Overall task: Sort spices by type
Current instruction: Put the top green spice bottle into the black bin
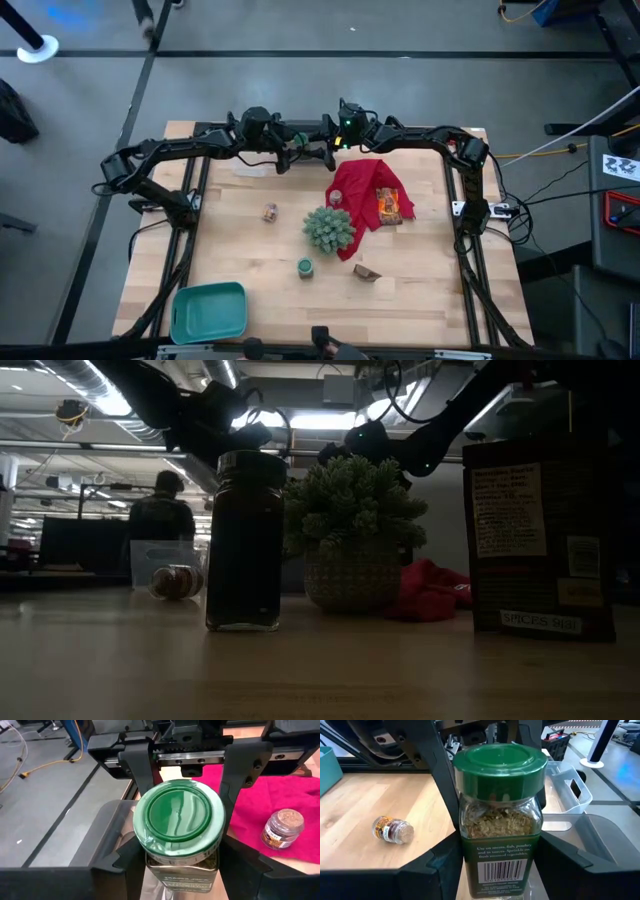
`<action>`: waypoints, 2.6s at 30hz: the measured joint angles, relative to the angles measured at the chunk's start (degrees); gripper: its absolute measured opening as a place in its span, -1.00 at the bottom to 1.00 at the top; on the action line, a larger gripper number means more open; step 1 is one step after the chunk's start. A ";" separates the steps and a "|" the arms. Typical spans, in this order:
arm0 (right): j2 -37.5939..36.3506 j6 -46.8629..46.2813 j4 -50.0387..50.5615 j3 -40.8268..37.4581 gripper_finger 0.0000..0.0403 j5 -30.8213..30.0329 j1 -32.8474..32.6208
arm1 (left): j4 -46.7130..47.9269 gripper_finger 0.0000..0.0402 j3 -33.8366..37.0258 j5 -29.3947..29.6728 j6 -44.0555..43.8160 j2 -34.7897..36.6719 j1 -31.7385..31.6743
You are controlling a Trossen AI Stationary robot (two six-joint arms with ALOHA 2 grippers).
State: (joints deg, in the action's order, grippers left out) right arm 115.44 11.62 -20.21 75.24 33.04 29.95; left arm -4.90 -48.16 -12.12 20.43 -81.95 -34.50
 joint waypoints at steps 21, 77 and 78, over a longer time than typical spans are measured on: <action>-0.07 -4.35 1.18 0.09 0.33 -7.56 0.00 | -1.76 -0.06 -0.07 3.36 -0.26 0.31 -0.11; -0.09 2.37 88.85 53.02 0.39 -29.32 0.07 | -14.02 0.00 -0.04 6.86 -8.89 -17.05 -8.72; -0.09 2.38 88.99 53.10 0.39 -29.47 0.07 | -14.02 0.00 -0.04 6.86 -9.26 -17.05 -8.72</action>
State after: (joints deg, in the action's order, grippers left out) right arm 115.35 14.00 68.78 128.34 3.57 30.02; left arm -18.92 -48.21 -5.26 11.16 -99.00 -43.22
